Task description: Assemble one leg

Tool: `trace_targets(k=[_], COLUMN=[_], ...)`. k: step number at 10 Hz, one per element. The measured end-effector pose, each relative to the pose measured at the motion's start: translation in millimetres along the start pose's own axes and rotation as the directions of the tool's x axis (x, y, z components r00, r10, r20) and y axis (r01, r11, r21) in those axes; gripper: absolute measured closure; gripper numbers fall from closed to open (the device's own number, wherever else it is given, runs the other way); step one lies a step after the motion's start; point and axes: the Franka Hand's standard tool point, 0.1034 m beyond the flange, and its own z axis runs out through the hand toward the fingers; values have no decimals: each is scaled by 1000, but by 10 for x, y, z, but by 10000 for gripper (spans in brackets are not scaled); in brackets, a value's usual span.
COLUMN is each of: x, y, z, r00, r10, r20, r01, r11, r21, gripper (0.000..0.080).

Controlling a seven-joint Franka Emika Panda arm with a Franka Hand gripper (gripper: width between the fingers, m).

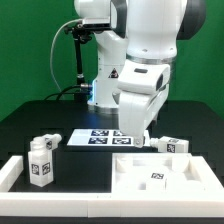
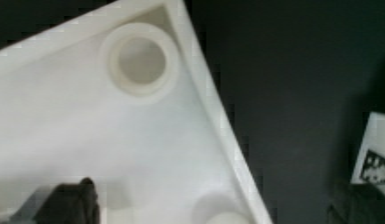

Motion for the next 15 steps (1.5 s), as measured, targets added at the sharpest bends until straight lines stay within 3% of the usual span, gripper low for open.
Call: trace_targets(k=[2, 4, 5, 6, 7, 9, 12, 15], x=[19, 229, 190, 217, 306, 315, 313, 561], y=[16, 145, 29, 44, 163, 101, 79, 384], z=[-30, -217, -26, -112, -224, -168, -159, -230], r00=[987, 845, 728, 645, 611, 519, 512, 495], r10=[164, 534, 686, 763, 792, 854, 857, 839], r20=[-1, -16, 3, 51, 10, 21, 49, 228], r01=[-164, -534, -686, -764, -791, -854, -858, -869], r11=[987, 845, 728, 644, 610, 518, 509, 485], r21=[-1, -12, 9, 40, 51, 60, 69, 102], gripper=[151, 151, 151, 151, 151, 151, 151, 151])
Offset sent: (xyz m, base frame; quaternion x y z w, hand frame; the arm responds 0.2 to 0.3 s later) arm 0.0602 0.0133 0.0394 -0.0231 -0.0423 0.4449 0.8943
